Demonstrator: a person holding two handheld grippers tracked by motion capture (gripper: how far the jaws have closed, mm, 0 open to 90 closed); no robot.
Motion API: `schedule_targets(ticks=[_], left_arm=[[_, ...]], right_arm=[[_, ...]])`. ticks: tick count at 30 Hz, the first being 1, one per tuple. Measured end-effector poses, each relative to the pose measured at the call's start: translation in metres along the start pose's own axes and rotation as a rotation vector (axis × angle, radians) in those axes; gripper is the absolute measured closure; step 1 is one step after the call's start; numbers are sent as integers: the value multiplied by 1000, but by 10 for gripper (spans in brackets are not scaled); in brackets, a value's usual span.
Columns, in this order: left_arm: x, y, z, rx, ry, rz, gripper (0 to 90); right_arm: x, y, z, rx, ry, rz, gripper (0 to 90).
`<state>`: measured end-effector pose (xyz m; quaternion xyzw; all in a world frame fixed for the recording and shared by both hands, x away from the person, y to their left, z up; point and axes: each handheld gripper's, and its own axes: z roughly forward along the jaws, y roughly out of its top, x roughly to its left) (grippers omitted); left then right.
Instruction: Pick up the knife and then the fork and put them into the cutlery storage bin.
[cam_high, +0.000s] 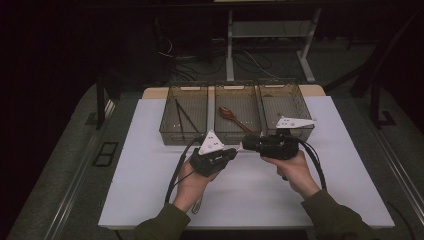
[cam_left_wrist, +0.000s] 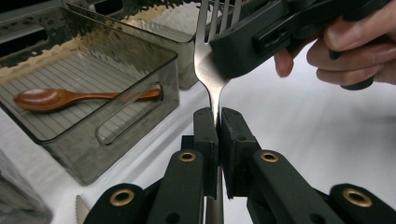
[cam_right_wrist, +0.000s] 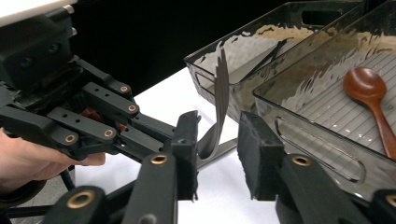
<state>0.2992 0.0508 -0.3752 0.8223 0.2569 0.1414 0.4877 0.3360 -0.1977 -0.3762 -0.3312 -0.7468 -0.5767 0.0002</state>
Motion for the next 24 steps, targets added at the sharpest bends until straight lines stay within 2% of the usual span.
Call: schedule_targets(ticks=[5, 6, 8, 9, 13, 16, 20, 24], left_arm=[[0, -2, 2, 8, -8, -8, 847], [1, -2, 3, 4, -16, -20, 843], [1, -2, 2, -2, -27, -19, 825], [1, -3, 1, -3, -28, -18, 777], [8, -9, -5, -24, -50, -47, 614], [14, -17, -9, -19, -54, -42, 538], [20, -28, -16, -9, -50, -63, 468], [27, -41, -25, 10, -63, -84, 397]], right_arm=[[0, 0, 4, -20, 10, 7, 839], [0, 1, 4, -26, 16, 4, 852], [1, 3, 3, -27, 16, -3, 855], [1, 4, 2, -31, 8, -9, 856], [-9, 12, -12, -43, -41, -17, 857], [-20, 19, -27, -57, -91, -8, 857], [-35, 32, -49, -78, -157, -4, 857], [-50, 48, -71, -93, -216, -7, 857]])
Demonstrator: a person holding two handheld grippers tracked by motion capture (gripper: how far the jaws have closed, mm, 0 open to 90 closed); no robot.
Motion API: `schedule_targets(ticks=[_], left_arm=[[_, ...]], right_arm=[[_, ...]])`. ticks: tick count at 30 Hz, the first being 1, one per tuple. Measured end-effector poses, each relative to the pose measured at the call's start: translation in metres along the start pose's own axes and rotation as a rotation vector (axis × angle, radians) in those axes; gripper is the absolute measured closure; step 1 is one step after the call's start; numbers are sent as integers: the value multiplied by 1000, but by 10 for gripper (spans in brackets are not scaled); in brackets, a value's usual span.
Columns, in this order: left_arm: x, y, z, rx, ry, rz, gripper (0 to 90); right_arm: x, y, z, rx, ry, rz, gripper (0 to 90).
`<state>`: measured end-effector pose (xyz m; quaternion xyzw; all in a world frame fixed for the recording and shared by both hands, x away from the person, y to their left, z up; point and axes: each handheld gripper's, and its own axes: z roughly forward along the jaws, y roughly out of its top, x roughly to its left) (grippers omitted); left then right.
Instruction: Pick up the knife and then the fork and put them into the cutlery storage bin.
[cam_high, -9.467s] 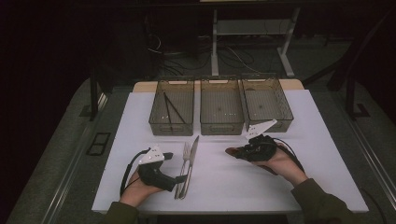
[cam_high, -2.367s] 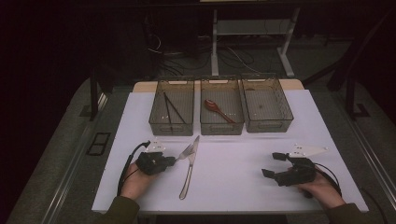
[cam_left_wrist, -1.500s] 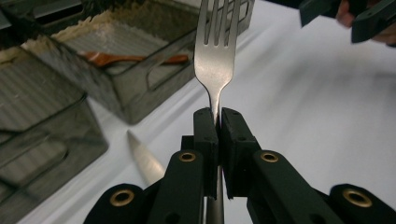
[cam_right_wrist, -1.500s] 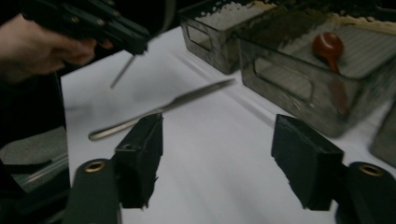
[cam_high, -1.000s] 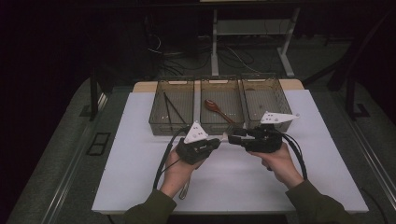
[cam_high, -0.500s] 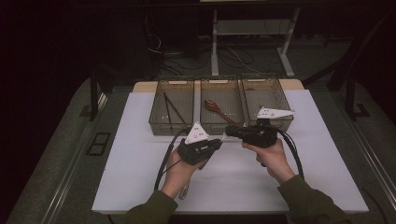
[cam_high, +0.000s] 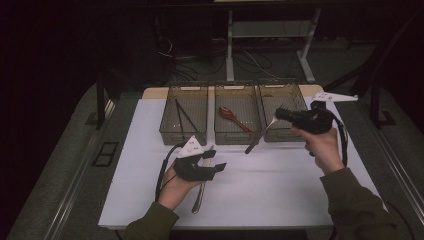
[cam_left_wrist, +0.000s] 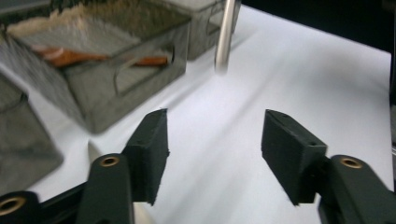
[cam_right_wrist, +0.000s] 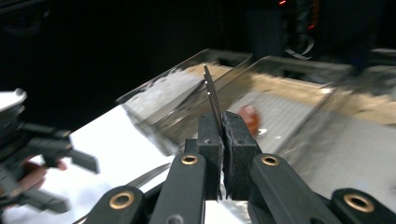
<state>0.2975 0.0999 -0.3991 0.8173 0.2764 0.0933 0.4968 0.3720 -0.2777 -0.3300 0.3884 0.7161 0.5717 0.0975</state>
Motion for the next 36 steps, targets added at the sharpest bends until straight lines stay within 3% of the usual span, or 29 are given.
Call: schedule_targets(ticks=[11, 16, 21, 26, 36], left_arm=[[14, -39, -26, 48, 3, -20, 210], [18, -48, -32, 43, 10, -36, 131], [18, -49, -29, 47, 22, -25, 87], [19, -50, -28, 48, 31, -22, 55], [19, -51, -28, 46, 29, -24, 52]], right_arm=[[-44, 46, -33, -34, -148, -19, 857], [-57, 52, -32, -29, -192, -18, 857], [-74, 46, -21, 9, -241, -10, 858], [-89, 34, -2, 68, -247, 22, 857], [-104, 13, 21, 153, -196, 98, 852]])
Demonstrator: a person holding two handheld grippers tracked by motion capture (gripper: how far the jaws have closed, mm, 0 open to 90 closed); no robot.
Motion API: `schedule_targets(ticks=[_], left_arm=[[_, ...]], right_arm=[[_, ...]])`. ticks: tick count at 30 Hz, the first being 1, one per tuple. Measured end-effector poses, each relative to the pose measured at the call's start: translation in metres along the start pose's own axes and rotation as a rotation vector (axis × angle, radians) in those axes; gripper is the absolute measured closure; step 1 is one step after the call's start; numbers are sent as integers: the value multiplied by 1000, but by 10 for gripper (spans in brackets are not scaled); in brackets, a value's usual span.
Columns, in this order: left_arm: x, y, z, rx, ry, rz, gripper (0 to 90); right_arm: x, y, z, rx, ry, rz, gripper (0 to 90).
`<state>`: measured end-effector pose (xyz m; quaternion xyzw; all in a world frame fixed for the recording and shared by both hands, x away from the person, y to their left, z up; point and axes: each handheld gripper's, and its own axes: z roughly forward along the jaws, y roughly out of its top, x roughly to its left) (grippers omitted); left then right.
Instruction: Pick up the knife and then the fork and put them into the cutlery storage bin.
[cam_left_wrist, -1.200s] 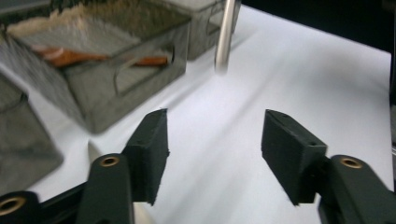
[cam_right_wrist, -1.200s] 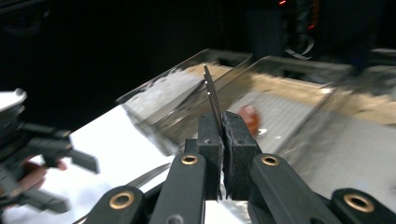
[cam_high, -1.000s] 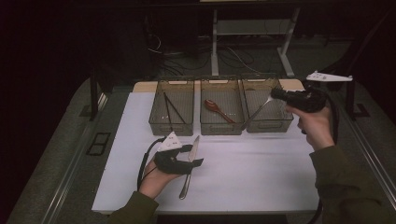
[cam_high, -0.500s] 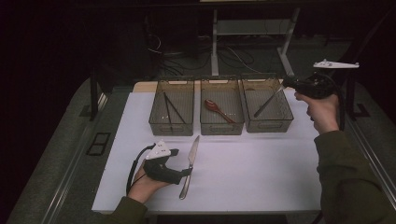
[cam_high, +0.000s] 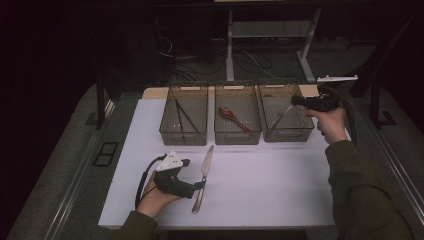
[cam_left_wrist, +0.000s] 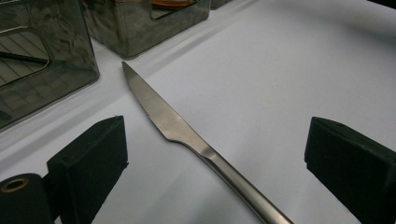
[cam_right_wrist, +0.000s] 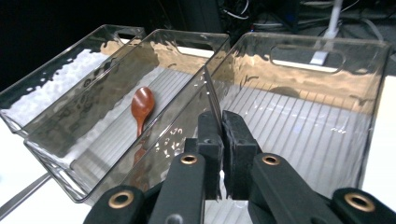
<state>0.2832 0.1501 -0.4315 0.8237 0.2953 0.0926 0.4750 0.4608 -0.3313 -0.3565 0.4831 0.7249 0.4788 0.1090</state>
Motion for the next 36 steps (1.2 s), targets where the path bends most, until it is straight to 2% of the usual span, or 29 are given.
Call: schedule_targets(ticks=[6, 8, 11, 13, 14, 18, 21, 25, 32, 34, 36], left_arm=[[-1, 0, 2, 8, -4, 3, 57], [-1, -1, 3, 15, -7, 3, 57], [-2, -1, 5, 19, -9, 1, 57], [-2, -1, 4, 24, -7, 9, 57], [-2, -1, 4, 23, -7, 9, 57], [-2, -1, 5, 24, -5, 8, 57], [-3, -1, 5, 27, -4, 11, 57], [-4, 0, 6, 30, -1, 12, 59], [-6, 0, 7, 57, 23, 9, 82], [-7, 0, 7, 65, 29, 10, 123], [-9, 0, 7, 74, 23, 3, 173]], right_arm=[[-10, -6, 5, 5, 0, 29, 836], [-14, -8, 7, 11, -13, 30, 767], [-18, -9, 10, 32, -68, 20, 625], [-22, -10, 6, 19, -125, 25, 520], [-24, -10, 3, 11, -152, 25, 505], [-34, -16, -8, 7, -201, 16, 424], [-35, -23, -16, -10, -191, 2, 389], [-27, -33, -23, -12, -155, -33, 355], [8, -56, -34, -17, -74, -127, 305], [20, -62, -39, -29, -64, -156, 304], [30, -68, -44, -36, -31, -163, 299]])
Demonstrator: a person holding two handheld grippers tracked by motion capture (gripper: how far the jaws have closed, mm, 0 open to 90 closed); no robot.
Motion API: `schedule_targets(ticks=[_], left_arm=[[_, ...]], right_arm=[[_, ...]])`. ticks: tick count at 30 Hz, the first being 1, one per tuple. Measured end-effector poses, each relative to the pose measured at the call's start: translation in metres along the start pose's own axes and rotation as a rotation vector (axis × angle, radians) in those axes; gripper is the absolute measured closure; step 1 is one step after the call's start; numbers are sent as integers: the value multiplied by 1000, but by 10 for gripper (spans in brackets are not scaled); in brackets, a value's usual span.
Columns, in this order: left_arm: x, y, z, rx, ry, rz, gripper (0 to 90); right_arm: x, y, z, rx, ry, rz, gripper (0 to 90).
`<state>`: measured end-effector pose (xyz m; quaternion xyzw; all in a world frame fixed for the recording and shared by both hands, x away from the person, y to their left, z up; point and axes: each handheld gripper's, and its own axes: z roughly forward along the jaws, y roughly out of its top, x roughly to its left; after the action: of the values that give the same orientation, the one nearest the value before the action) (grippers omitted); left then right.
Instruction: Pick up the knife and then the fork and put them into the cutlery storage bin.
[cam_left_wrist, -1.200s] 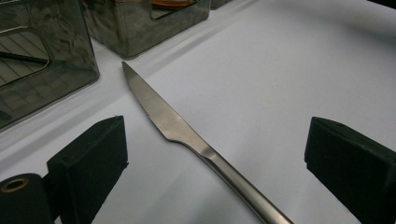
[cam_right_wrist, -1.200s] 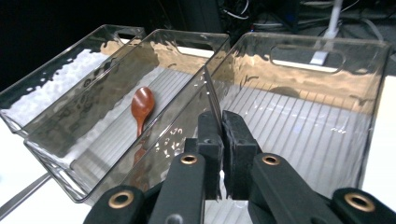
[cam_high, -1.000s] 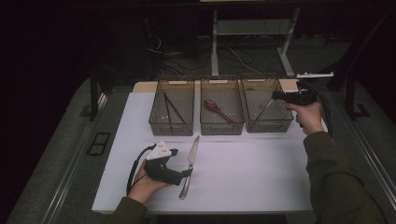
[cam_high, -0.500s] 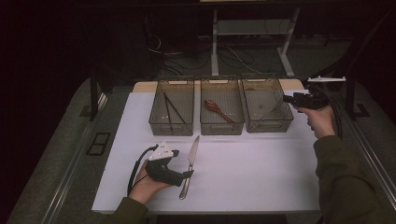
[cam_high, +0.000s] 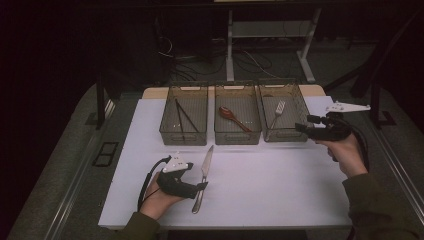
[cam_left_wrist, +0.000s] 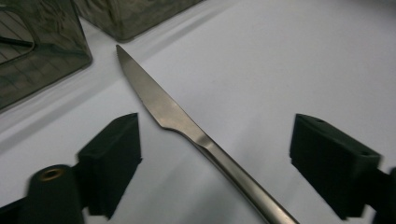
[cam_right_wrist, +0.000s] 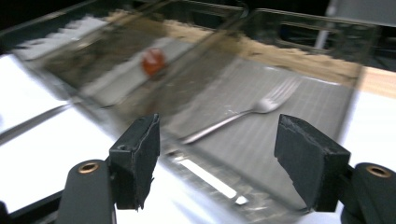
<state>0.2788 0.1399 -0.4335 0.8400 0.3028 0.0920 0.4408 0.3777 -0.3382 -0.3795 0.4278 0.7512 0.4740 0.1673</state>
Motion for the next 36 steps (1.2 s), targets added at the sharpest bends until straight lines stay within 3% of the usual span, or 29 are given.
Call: schedule_targets(ticks=[6, 9, 13, 17, 21, 26, 36], left_arm=[[-6, 0, 1, 37, -40, 0, 456], [-10, 1, 1, 60, -54, -2, 595], [-16, 2, 2, 99, -73, -17, 768], [-22, 2, 5, 138, -97, 1, 876], [-27, -1, 7, 172, -104, 2, 891], [-31, -4, 7, 204, -99, 2, 892], [-34, -8, 7, 247, -86, 17, 893]], right_arm=[[30, -22, -4, 20, 79, -19, 277], [44, -34, -5, 36, 62, -42, 266], [54, -48, -9, 20, 87, -16, 244], [63, -63, -15, -1, 88, -20, 213], [72, -79, -19, -6, 105, -30, 195], [81, -93, -19, 28, 113, -45, 179], [93, -102, -19, 47, 102, -87, 163]])
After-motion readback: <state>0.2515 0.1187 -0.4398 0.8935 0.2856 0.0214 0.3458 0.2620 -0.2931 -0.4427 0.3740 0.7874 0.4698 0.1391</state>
